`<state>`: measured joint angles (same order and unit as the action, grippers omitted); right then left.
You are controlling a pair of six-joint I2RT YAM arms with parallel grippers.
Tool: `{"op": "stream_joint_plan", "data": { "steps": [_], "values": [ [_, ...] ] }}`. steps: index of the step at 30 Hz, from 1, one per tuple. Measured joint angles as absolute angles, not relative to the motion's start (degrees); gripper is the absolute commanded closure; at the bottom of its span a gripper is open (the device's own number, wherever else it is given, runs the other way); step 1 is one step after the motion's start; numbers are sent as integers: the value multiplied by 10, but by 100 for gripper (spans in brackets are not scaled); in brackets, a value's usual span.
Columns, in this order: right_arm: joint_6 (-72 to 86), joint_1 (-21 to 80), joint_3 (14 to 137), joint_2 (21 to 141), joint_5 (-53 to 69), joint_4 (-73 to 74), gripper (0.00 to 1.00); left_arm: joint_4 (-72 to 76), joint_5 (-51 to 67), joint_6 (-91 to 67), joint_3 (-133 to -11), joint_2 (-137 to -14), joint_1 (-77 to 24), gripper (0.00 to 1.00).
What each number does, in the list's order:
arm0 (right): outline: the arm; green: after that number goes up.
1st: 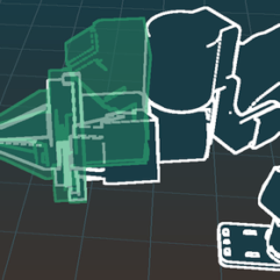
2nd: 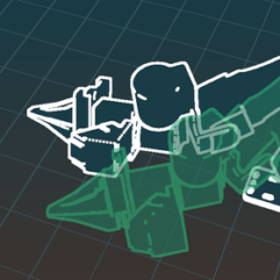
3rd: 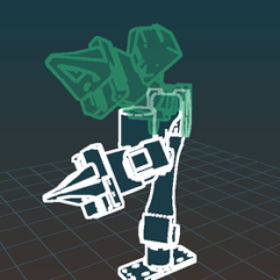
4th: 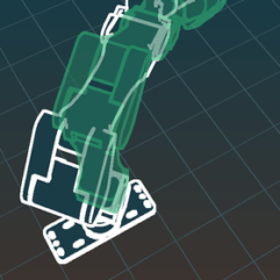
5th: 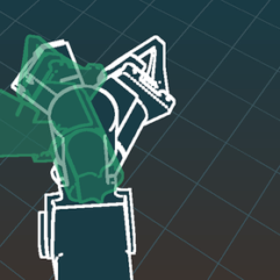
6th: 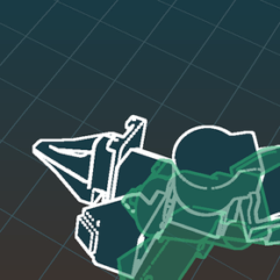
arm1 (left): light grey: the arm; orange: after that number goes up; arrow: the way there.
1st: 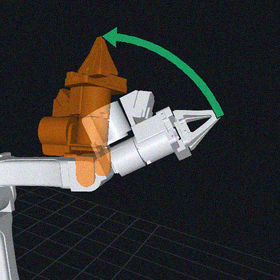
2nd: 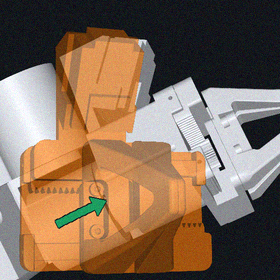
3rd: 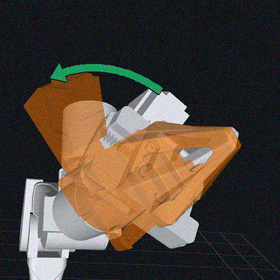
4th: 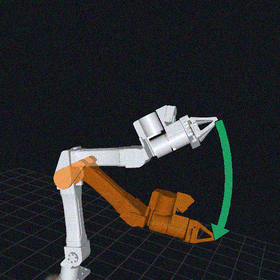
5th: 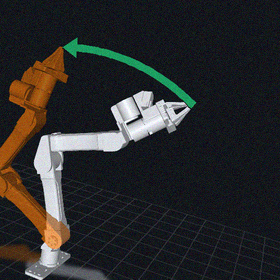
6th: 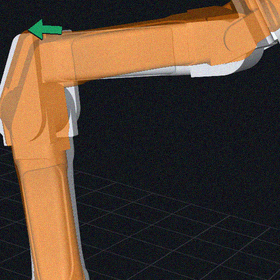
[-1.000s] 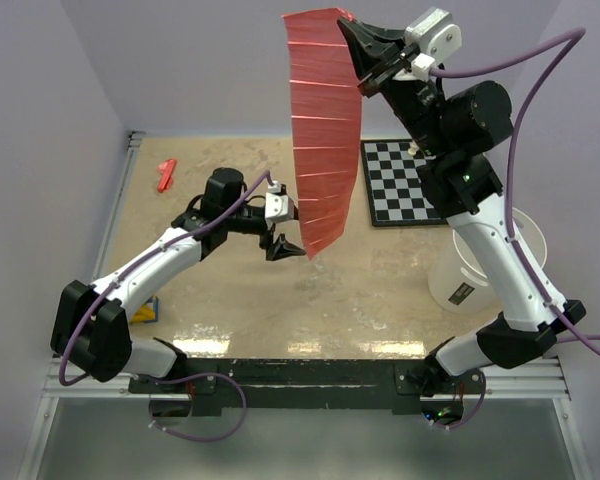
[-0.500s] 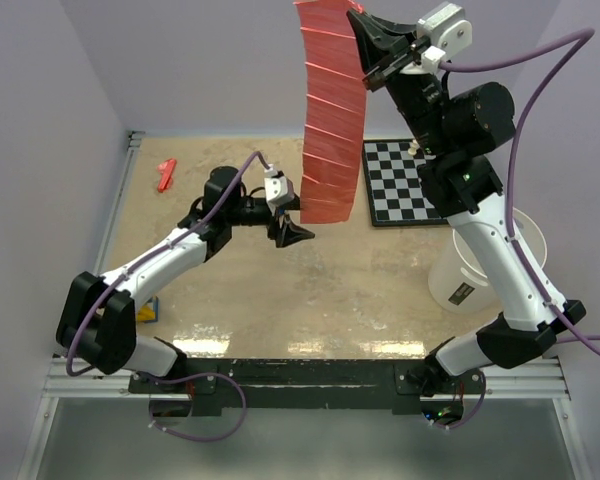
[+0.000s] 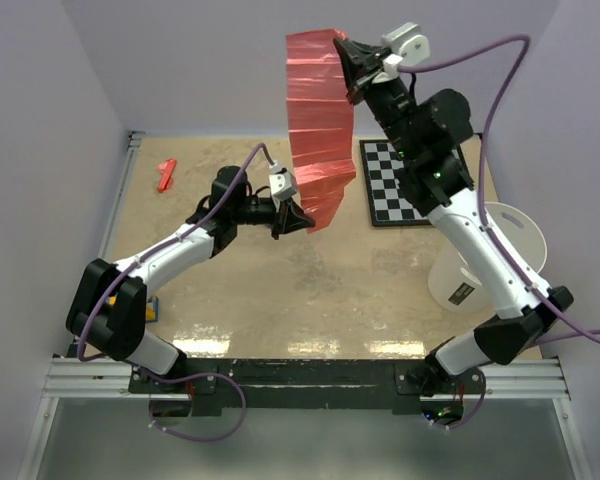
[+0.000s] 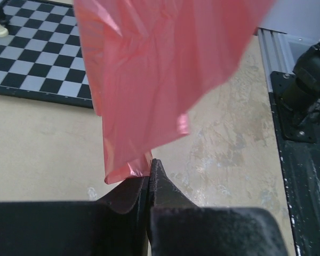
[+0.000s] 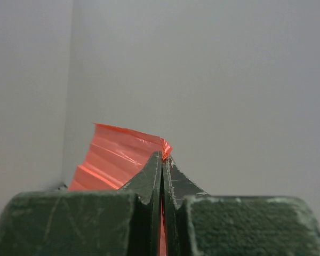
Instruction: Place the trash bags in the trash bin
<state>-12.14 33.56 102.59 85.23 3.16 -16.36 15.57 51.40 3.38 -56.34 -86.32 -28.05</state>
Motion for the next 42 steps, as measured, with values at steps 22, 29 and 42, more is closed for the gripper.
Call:
{"op": "stream_joint_plan", "data": {
  "steps": [22, 29, 42],
  "values": [
    [-84, 228, 888, 949, -32, -114, 25, 211, 692, -129, -446, -820, -181, 100],
    [-124, 211, 811, 761, 88, -153, 23, 348, 723, -278, -507, -882, -181, 100],
    [-73, 269, 665, 713, 321, -71, 11, 458, 626, -386, -632, -906, -176, 100]
  ]
}}
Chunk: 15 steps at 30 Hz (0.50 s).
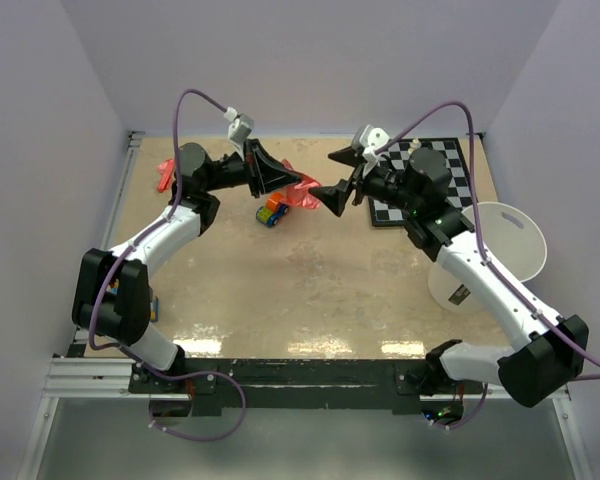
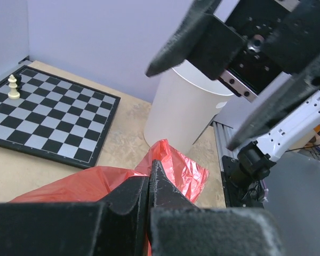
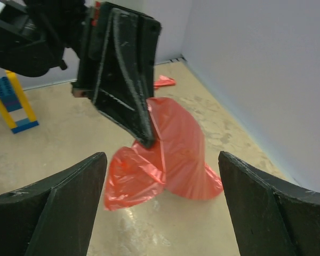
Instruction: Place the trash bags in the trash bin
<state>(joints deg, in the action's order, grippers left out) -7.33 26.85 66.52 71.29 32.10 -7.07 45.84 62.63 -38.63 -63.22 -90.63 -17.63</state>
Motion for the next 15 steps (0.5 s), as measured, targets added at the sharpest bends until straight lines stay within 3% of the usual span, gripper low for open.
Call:
{"op": "stream_joint_plan", "data": {
  "steps": [15],
  "values": [
    [-51, 301, 662, 742, 307, -79, 17, 456, 604, -401, -632, -891, -155, 100]
  ]
}}
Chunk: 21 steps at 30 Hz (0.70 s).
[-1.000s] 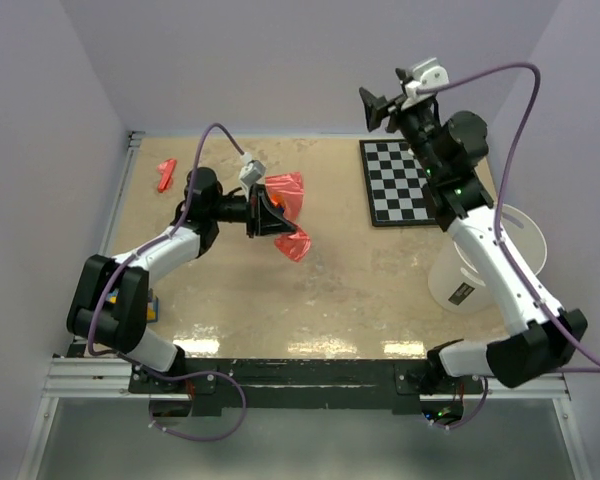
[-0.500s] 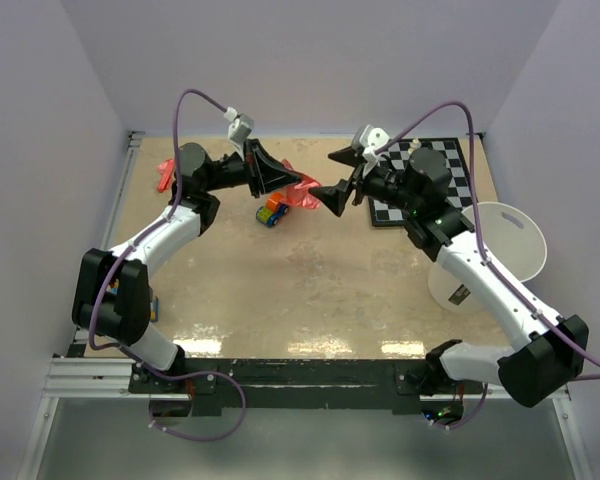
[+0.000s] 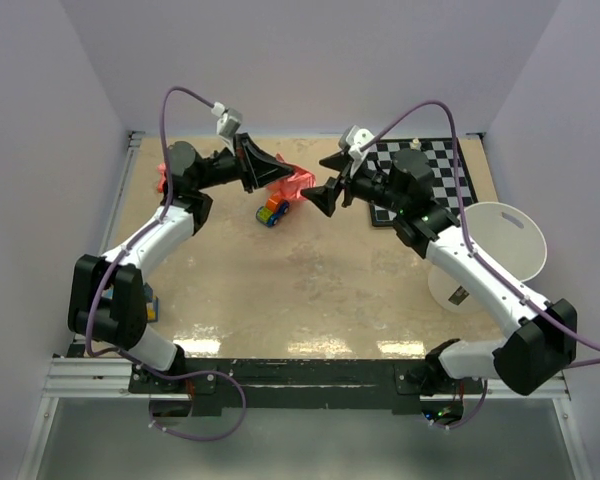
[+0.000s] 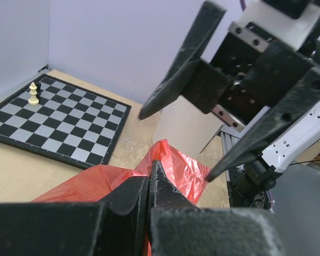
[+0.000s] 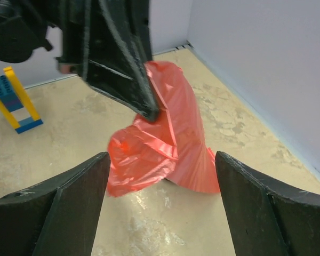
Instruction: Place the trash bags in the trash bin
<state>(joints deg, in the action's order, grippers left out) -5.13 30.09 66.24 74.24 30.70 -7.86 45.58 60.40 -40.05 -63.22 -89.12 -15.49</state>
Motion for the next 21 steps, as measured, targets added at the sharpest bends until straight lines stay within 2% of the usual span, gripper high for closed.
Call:
{"op": "stream_joint_plan", "data": {
  "steps": [3, 6, 11, 13, 15, 18, 19, 21],
  "values": [
    [-41, 301, 662, 761, 286, -87, 20, 459, 603, -405, -632, -880, -155, 100],
    [-30, 301, 662, 777, 271, -96, 32, 460, 602, -411, -630, -874, -155, 100],
    [-18, 301, 662, 787, 266, -115, 63, 467, 600, -421, -619, -874, -154, 100],
    [-14, 301, 662, 787, 267, -121, 81, 467, 598, -427, -612, -874, -152, 100],
    [-20, 301, 662, 787, 268, -120, 90, 468, 597, -431, -606, -874, -149, 100],
    [-39, 301, 662, 787, 266, -113, 91, 468, 597, -439, -601, -872, -139, 100],
    [-46, 301, 662, 787, 266, -110, 86, 468, 597, -441, -600, -872, -136, 100],
    [-57, 301, 662, 786, 265, -104, 62, 469, 596, -445, -597, -869, -128, 100]
  ]
}}
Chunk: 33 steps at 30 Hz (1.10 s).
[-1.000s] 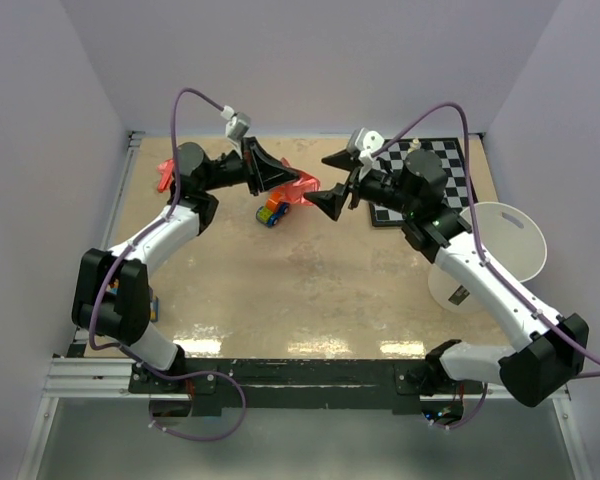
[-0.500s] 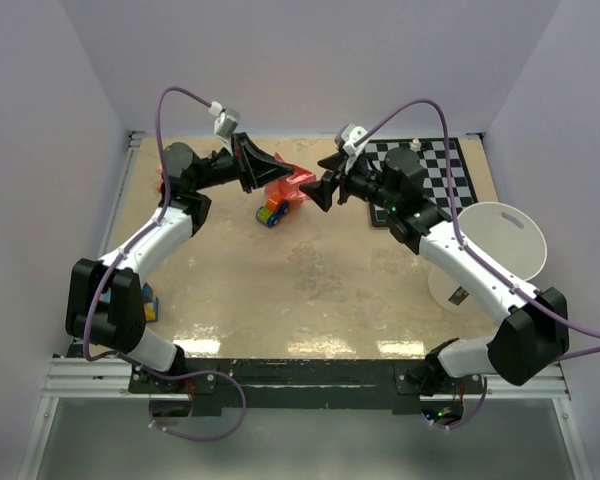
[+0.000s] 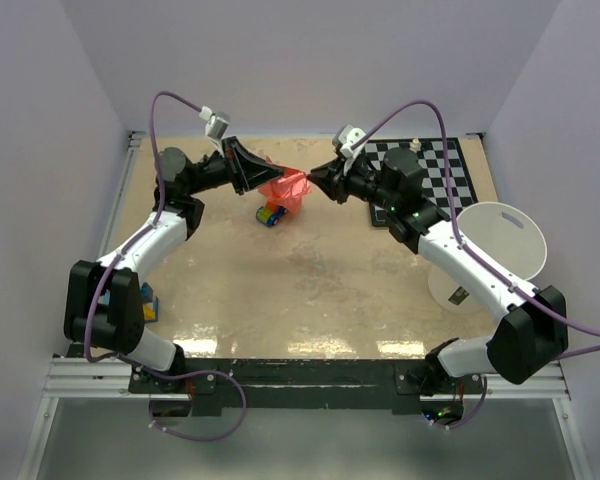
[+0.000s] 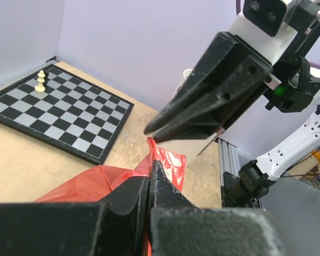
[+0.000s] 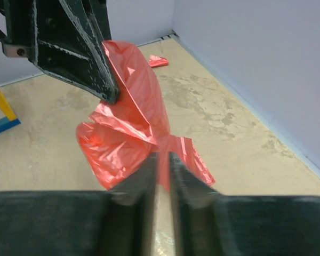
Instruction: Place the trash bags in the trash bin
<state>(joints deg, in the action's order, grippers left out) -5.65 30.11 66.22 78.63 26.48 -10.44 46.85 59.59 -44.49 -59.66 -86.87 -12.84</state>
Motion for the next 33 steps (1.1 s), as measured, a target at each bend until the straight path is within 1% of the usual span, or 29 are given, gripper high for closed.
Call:
{"op": "stream_joint_plan", "data": {
  "steps": [1, 2, 4, 7, 9, 14, 16, 25, 27, 29, 30, 33],
  "values": [
    [-62, 301, 662, 786, 264, -102, 53, 470, 596, -447, -593, -866, -124, 100],
    [-61, 301, 662, 786, 264, -101, 48, 471, 595, -449, -591, -864, -122, 100],
    [-63, 301, 662, 786, 268, -102, 44, 472, 595, -454, -587, -860, -119, 100],
    [-54, 301, 662, 786, 282, -104, 39, 472, 595, -455, -585, -858, -117, 100],
    [-43, 301, 663, 786, 289, -107, 37, 472, 595, -455, -583, -858, -117, 100],
    [16, 301, 685, 802, 336, -109, 32, 472, 592, -455, -583, -858, -117, 100],
    [44, 301, 696, 814, 356, -113, 28, 472, 591, -455, -583, -858, -116, 100],
    [141, 288, 737, 875, 397, -121, 24, 472, 576, -451, -583, -858, -111, 100],
    [156, 286, 738, 881, 401, -123, 19, 471, 572, -447, -583, -858, -109, 100],
    [167, 284, 738, 885, 409, -127, 11, 470, 568, -439, -583, -858, -109, 100],
    [170, 283, 738, 886, 414, -128, 8, 470, 566, -438, -583, -858, -109, 100],
    [173, 282, 745, 886, 423, -132, 4, 464, 561, -432, -583, -858, -107, 100]
  ]
}}
